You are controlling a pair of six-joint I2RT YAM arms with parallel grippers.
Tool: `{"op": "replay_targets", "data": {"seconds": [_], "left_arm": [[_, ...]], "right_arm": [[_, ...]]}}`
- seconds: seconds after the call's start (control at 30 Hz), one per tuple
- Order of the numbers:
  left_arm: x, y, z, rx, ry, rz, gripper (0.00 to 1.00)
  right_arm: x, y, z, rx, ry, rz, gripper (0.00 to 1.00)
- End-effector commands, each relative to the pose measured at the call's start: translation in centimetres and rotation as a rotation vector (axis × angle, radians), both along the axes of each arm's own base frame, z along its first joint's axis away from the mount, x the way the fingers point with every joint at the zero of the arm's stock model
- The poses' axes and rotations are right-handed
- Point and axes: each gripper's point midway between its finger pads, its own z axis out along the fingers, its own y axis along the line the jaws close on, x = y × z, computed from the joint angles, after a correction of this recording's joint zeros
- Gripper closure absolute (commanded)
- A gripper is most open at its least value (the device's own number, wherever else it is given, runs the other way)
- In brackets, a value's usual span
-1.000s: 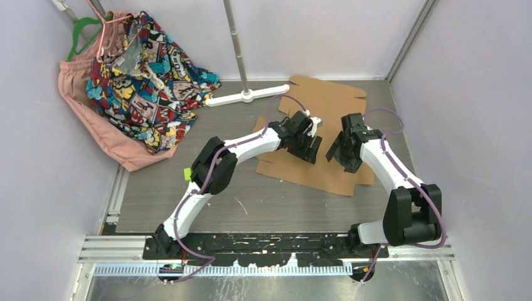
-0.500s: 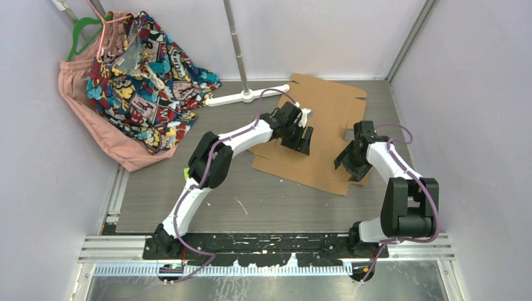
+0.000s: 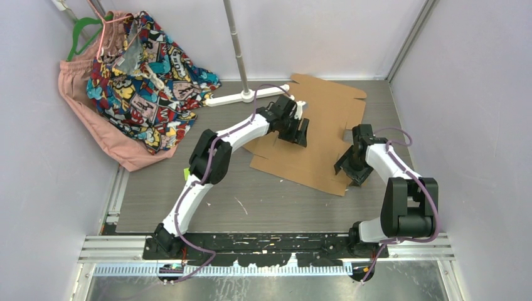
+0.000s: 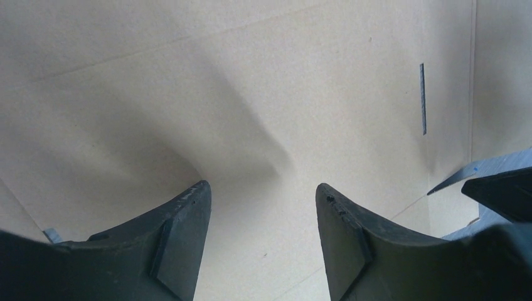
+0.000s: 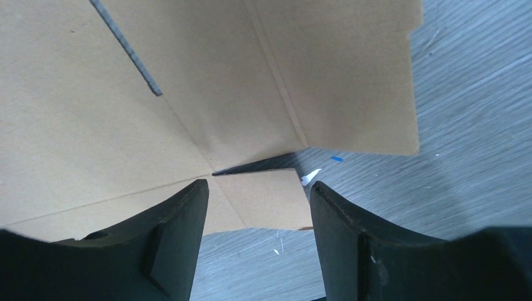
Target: Fold the paper box
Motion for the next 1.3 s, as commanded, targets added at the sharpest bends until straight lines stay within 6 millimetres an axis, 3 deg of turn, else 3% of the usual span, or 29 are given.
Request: {"op": "replay_targets", "data": {"seconds": [0.0,0.5,1.0,1.27], "left_arm": [[2.4,1.0,-1.5,0.035,-0.026,0.039,0.37],[2.4,0.6,-1.1,0.016,-0.020,0.037,0.36],[1.8,0.9,-1.9,0.025,-0.004,0.038,0.37],[1.6,0.9,-2.3,0.029,0.006,0.037,0.37]], "right_arm": [[-0.7,-0.7,0.0,-0.039,0.020,-0.007,0.34],[-1.7,0.4,-2.8,0.020,0.001,-0.018,0.34],[0.5,2.9,0.0,0.142,-0.159,0.001,0.34],[0.9,4.4,2.3,0.077,-0.195,0.098,0.34]]}}
